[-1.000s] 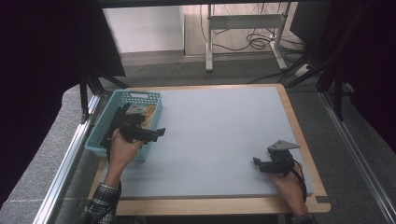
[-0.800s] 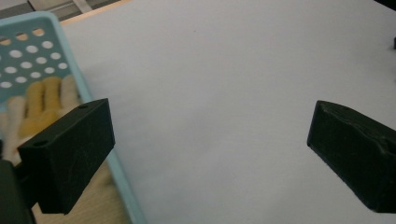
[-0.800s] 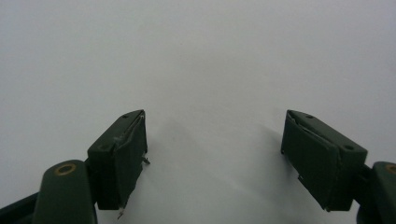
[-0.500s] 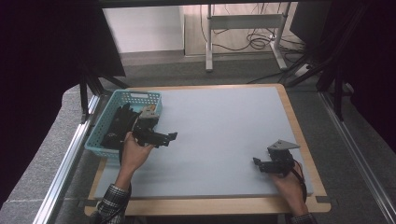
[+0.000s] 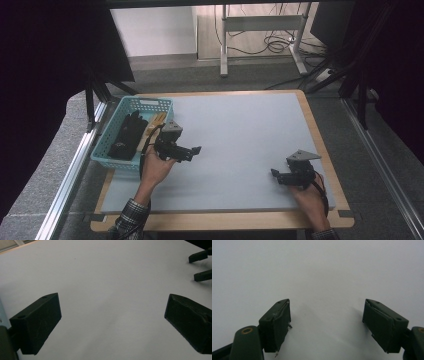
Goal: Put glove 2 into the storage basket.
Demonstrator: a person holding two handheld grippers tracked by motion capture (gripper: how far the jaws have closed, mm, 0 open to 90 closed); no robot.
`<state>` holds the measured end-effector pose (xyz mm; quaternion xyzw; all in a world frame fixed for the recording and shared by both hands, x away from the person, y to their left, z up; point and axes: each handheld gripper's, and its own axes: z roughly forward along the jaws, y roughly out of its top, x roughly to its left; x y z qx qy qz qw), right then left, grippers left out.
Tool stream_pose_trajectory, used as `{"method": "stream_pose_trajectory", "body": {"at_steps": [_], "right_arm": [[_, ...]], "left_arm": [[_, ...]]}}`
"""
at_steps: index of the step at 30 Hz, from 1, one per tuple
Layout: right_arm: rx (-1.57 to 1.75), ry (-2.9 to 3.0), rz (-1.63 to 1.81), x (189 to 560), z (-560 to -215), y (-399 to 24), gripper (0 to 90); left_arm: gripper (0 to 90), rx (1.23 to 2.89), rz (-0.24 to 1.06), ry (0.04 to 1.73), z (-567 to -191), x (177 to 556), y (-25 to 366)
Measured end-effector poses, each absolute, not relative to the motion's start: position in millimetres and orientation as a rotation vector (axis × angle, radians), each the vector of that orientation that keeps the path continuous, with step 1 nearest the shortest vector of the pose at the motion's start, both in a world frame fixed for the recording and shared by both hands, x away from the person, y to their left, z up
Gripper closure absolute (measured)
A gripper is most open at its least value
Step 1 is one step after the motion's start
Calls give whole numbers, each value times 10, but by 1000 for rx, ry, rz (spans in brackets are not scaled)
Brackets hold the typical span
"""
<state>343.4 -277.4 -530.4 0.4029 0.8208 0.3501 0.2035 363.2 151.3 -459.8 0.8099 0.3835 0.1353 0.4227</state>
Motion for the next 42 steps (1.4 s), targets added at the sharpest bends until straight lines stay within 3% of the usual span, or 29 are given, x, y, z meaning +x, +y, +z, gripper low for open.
{"method": "stream_pose_trajectory", "body": {"at_steps": [26,42], "right_arm": [[1124,2290,977,3433,-5303,-2774,219],[1123,2290,976,3433,-5304,-2774,218]], "left_arm": [[8,2062,278,846,-4808,3458,1004],[0,2105,270,857,-5111,3295,969]]}}
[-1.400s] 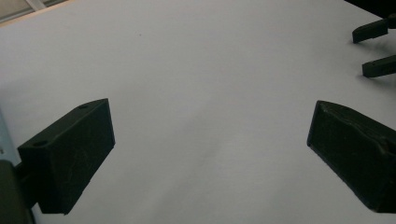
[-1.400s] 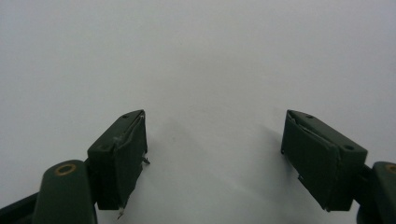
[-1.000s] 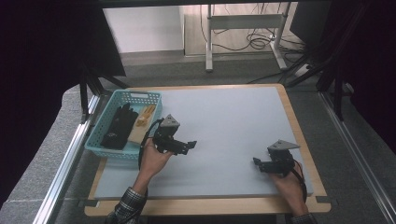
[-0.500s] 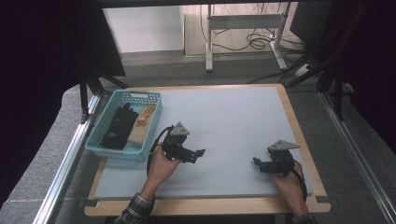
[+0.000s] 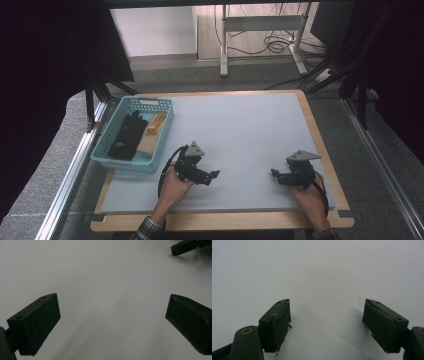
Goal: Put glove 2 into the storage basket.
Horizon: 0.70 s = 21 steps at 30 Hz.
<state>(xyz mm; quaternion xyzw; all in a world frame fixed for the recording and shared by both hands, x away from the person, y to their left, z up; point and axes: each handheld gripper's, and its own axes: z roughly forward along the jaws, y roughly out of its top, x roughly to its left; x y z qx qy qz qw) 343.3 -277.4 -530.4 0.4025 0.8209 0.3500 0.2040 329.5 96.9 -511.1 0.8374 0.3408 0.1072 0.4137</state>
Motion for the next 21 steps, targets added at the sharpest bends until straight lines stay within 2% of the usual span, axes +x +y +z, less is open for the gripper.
{"method": "stream_pose_trajectory", "body": {"at_steps": [21], "right_arm": [[1122,2289,974,3434,-5303,-2772,217]], "left_arm": [[0,2226,319,901,-5467,3175,987]]}}
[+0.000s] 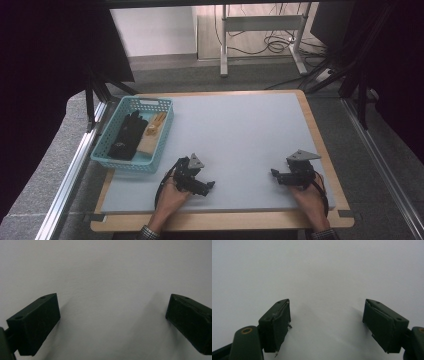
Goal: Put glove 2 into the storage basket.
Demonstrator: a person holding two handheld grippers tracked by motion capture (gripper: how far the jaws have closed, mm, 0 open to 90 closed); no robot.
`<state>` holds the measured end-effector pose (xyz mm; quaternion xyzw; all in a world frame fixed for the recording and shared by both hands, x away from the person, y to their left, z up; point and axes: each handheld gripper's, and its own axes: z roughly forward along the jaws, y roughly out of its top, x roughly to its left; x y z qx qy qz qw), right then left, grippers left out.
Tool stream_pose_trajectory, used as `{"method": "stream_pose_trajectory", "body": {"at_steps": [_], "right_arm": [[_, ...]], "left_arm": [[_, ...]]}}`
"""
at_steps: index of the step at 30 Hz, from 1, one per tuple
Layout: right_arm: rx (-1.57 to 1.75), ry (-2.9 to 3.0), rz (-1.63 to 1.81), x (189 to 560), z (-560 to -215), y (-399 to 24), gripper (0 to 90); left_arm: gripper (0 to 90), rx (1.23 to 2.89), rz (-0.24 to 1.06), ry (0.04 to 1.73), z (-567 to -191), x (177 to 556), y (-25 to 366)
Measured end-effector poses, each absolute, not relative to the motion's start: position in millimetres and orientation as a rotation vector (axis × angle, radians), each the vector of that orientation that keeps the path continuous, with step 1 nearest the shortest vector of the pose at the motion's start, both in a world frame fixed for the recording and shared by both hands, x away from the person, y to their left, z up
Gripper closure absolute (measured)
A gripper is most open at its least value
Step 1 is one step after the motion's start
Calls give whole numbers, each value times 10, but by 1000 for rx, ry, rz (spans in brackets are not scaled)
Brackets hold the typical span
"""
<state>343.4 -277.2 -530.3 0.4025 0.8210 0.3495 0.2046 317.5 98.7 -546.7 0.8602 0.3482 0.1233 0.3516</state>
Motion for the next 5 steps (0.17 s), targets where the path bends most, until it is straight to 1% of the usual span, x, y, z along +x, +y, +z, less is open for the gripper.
{"method": "stream_pose_trajectory", "body": {"at_steps": [5], "right_arm": [[1124,2290,974,3432,-5305,-2772,216]], "left_arm": [[0,2227,310,908,-5469,3178,986]]}}
